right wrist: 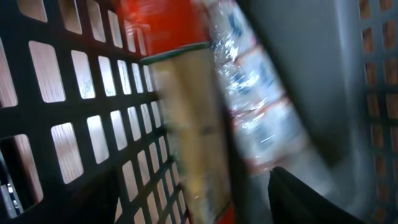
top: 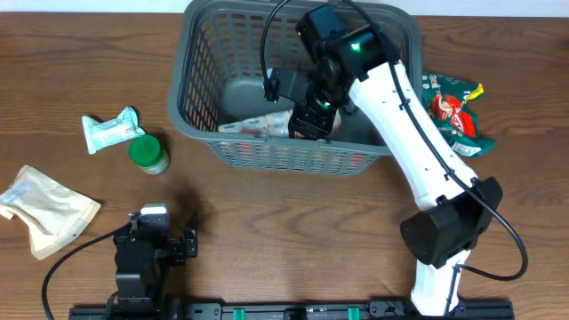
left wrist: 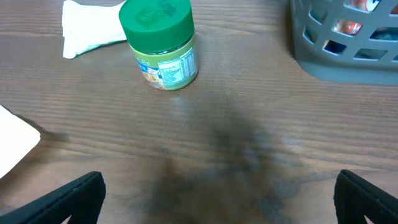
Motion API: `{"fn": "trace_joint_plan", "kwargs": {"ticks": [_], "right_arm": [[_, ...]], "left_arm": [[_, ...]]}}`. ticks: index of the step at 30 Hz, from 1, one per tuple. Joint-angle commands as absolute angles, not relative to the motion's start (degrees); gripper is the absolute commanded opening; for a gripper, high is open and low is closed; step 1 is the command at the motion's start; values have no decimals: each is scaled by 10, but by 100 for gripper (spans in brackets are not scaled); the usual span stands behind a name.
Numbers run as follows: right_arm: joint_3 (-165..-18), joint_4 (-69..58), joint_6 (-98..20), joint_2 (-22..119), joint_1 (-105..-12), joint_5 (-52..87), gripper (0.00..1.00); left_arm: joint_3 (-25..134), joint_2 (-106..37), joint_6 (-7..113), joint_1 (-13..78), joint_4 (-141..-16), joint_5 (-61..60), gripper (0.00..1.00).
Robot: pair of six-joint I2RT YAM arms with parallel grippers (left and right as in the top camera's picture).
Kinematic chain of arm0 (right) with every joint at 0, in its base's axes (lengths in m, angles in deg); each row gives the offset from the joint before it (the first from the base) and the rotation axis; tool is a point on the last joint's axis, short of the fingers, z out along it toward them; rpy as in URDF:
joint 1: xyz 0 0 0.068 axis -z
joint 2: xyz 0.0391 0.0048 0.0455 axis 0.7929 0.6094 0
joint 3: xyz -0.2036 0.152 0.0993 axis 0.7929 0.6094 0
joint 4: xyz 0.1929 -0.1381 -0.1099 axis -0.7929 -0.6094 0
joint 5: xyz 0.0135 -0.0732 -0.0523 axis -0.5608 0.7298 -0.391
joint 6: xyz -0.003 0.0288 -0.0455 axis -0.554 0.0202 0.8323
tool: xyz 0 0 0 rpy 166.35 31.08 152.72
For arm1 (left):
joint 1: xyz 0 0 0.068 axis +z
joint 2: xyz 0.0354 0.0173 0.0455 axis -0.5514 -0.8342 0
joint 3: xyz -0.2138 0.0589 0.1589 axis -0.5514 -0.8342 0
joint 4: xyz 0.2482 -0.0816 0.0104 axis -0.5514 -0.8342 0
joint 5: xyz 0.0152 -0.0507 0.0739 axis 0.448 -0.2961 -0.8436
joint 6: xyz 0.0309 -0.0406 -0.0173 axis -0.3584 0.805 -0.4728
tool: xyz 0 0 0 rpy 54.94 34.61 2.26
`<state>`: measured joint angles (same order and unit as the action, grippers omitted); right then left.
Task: Pack container
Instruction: 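Withdraw the right gripper and reach toward the green Nescafe bag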
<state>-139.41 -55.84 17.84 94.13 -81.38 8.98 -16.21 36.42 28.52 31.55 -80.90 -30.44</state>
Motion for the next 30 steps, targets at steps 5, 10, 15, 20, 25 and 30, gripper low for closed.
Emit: {"fn": "trace_joint_plan", "kwargs": {"ticks": [5, 10, 15, 20, 25, 30], "right_arm": [[-1406, -551, 156, 933, -811, 67, 63], [-1419, -515, 73, 920, -807, 114, 64], [-1459, -474, -52, 887, -792, 224, 80], [-1516, -448, -159, 837, -759, 339, 99], [-1545, -473, -290, 779, -681, 447, 99], [-1545, -564, -332, 757, -564, 438, 99]], "left_arm": [[-167, 368, 282, 319, -809, -317, 99], [-167, 368, 282, 319, -809, -317, 99], [-167, 368, 282, 319, -809, -317, 99], [-167, 368, 282, 319, -809, -317, 99], [-167, 368, 282, 319, -809, -317, 99], [-167, 368, 282, 319, -809, -317, 99]]}}
